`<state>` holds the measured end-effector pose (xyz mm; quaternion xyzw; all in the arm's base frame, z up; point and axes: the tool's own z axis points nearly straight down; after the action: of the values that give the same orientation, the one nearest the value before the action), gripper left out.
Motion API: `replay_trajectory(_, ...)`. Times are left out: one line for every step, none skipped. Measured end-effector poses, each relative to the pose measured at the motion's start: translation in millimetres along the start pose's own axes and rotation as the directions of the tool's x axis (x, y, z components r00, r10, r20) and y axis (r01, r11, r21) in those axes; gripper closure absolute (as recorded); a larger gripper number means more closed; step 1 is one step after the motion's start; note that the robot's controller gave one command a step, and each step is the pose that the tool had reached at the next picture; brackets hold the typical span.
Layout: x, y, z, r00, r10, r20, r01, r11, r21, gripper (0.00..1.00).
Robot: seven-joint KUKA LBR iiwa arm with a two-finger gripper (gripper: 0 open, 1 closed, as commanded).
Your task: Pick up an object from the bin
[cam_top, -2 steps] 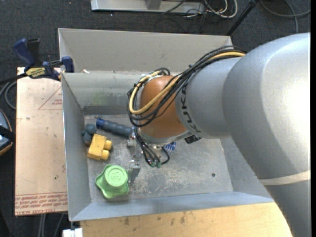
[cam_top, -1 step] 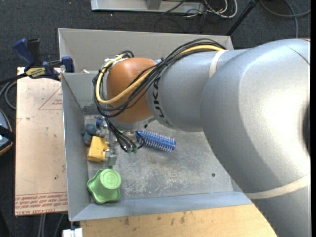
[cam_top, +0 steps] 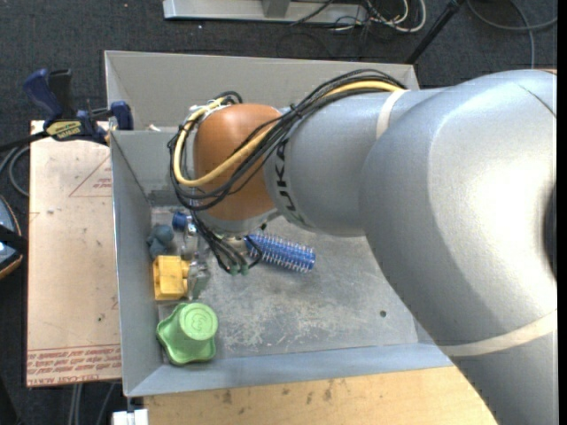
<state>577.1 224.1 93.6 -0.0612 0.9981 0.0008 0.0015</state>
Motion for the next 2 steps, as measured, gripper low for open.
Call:
replay_trajectory(11.1, 15.5, 13.2, 0.805, -0.593, 0.007, 0.593, 0.805, 0.003, 1.0)
replay_trajectory(12.3, 13.7, 15.0, 0.806, -0.592, 0.002, 0.592, 0.806, 0.002, 0.0)
